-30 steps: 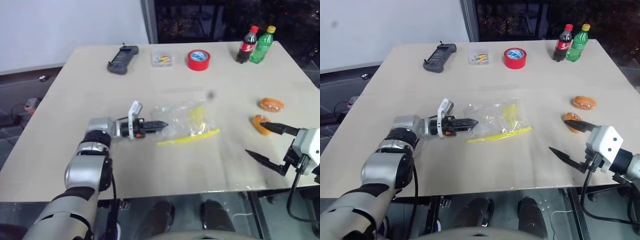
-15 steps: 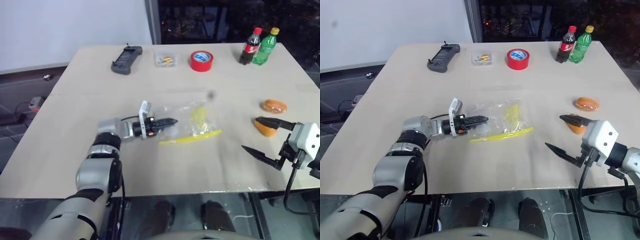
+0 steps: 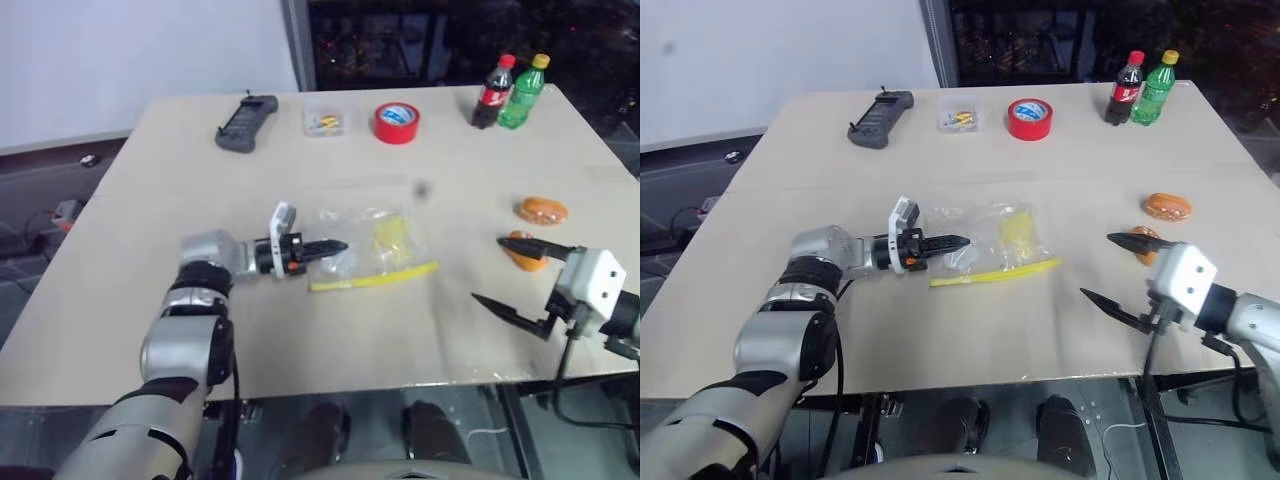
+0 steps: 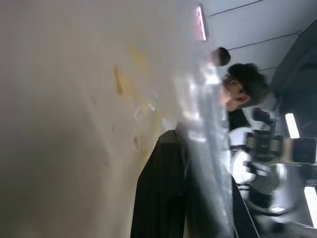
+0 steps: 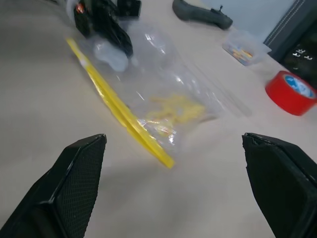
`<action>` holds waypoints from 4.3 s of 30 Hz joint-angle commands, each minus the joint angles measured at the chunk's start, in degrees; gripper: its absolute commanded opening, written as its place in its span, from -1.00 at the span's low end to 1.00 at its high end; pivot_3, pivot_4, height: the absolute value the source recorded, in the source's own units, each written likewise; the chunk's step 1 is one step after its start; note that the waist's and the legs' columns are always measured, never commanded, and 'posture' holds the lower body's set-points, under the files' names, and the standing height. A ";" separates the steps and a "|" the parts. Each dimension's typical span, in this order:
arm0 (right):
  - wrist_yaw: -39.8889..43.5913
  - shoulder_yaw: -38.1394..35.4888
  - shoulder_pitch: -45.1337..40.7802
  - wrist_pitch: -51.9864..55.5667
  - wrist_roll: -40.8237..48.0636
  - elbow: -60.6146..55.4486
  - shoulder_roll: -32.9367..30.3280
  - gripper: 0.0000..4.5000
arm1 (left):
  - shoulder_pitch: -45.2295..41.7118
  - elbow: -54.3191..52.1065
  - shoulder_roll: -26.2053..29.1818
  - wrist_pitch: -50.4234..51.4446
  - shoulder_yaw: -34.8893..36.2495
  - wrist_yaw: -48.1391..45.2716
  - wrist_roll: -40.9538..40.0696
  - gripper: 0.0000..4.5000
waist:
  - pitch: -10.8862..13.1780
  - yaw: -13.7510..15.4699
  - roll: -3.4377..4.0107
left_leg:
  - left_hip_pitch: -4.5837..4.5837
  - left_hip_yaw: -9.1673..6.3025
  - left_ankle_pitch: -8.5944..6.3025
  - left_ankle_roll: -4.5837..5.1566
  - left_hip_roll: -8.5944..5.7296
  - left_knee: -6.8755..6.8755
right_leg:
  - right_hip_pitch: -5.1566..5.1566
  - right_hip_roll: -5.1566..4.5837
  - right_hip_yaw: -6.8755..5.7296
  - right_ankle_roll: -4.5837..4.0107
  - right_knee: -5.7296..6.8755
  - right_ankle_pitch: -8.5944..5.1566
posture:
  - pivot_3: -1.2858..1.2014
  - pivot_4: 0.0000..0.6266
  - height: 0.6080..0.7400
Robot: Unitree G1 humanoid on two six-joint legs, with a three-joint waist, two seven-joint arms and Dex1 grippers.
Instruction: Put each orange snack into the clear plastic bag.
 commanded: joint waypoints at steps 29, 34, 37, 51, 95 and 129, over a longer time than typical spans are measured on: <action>-26.85 25.86 -28.47 -3.52 -32.89 19.93 21.80 -1.00 | 7.67 -34.38 -6.47 16.38 22.53 47.16 -36.48 -0.76 | 0.03 -0.34 -0.05 | -0.56 0.10 0.05 -0.11 0.00 0.08 | -0.59 -0.01 0.18 -0.08 0.14 0.05 | 0.03 -0.52 1.00; -21.78 23.06 -35.34 -0.85 -30.00 27.64 17.44 -1.00 | 19.78 -65.58 7.39 -3.14 1.93 37.68 -23.28 0.15 | 0.06 -1.19 -0.06 | -0.55 0.25 0.04 -0.12 0.04 -0.02 | -0.61 -0.02 0.31 -0.11 0.12 0.07 | 0.03 -0.52 1.00; -18.92 23.00 -39.83 1.53 -29.05 32.04 15.74 -1.00 | 27.57 -77.12 16.70 -25.58 -6.14 30.64 -8.76 0.15 | 0.09 -1.23 0.00 | -0.50 0.37 0.04 -0.12 0.05 -0.22 | -0.63 -0.03 0.39 -0.20 -0.02 0.11 | 0.03 -0.52 1.00; -14.34 25.06 -50.60 14.28 -26.68 33.90 19.94 -1.00 | 32.79 -81.22 13.04 -56.92 -24.86 42.51 29.30 0.15 | 0.11 0.04 0.03 | -0.45 0.43 0.09 -0.18 0.09 -0.76 | -0.78 -0.02 0.44 -0.26 -0.21 0.14 | 0.03 -0.52 1.00; -13.82 14.63 -35.02 44.43 -10.25 2.91 21.05 -0.97 | 24.75 -65.29 9.64 -62.89 -18.90 40.19 35.29 -1.00 | 0.11 -0.13 0.03 | -0.59 0.34 0.10 -0.18 0.13 -0.70 | -0.91 0.01 0.37 -0.25 -0.10 0.14 | 0.03 -0.52 1.00; -40.29 16.49 -43.75 41.49 -6.96 19.33 44.10 -0.97 | 26.93 -68.51 8.98 -63.06 -19.90 36.32 34.69 -1.00 | 0.11 -1.67 0.08 | -0.59 0.33 0.12 -0.22 0.09 -0.71 | -1.00 0.02 0.38 -0.25 0.02 0.14 | 0.03 -0.52 1.00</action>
